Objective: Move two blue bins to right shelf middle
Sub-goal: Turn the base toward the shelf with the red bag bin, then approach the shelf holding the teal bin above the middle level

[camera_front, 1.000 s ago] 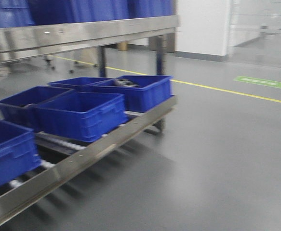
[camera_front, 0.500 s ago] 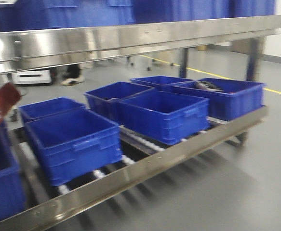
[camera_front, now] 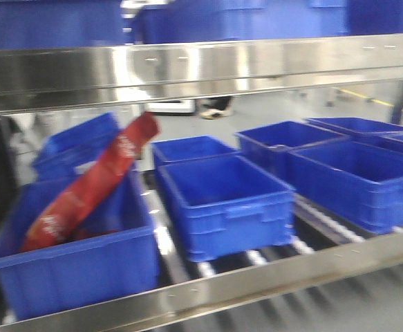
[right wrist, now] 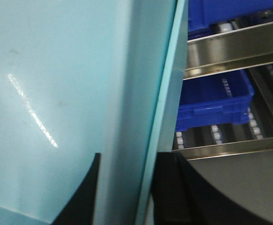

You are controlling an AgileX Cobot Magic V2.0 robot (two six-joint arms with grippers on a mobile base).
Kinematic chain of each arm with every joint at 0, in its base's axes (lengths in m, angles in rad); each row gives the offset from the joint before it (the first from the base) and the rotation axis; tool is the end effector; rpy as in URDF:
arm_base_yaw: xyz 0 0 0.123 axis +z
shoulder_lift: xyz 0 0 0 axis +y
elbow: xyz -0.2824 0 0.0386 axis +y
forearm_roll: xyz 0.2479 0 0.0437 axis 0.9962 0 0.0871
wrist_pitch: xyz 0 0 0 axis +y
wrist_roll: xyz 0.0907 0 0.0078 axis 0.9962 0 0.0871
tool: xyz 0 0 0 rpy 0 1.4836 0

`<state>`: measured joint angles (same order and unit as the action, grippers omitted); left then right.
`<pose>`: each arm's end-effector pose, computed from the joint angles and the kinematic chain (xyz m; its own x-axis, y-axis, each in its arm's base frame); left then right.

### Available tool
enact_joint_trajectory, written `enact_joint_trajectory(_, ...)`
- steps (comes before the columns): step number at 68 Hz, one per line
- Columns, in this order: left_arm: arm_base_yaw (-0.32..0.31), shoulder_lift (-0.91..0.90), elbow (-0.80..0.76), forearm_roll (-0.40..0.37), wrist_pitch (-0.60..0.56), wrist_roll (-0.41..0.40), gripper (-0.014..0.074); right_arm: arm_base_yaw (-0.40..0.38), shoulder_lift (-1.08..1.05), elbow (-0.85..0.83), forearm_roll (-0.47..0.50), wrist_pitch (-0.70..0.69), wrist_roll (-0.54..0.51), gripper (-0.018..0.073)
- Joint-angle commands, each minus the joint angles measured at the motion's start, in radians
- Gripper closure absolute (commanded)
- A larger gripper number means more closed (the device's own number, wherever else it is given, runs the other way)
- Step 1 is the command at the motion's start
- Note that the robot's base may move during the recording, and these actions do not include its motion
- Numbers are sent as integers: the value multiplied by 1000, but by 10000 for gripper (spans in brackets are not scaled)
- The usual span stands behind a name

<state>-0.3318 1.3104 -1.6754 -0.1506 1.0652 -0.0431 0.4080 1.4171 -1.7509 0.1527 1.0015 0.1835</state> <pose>0.2368 -0.0942 0.4835 -0.5859 0.0800 -0.8064 0.3591 0.9177 -0.1699 0.2620 0.1260 0.4813 -0.6112 0.0201 -0.7912 -0.3435 0.8939 0.2880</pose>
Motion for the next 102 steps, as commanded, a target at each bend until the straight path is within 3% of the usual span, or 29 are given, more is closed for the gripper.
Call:
enact_joint_trajectory(1, 1, -19, -13, -24, -44, 18, 707, -5, -20, -18, -10, -98, -8, 713)
enact_joint_trajectory(102, 1, -19, -13, -24, -44, 18, 707, -5, -20, -18, -10, -98, -8, 713)
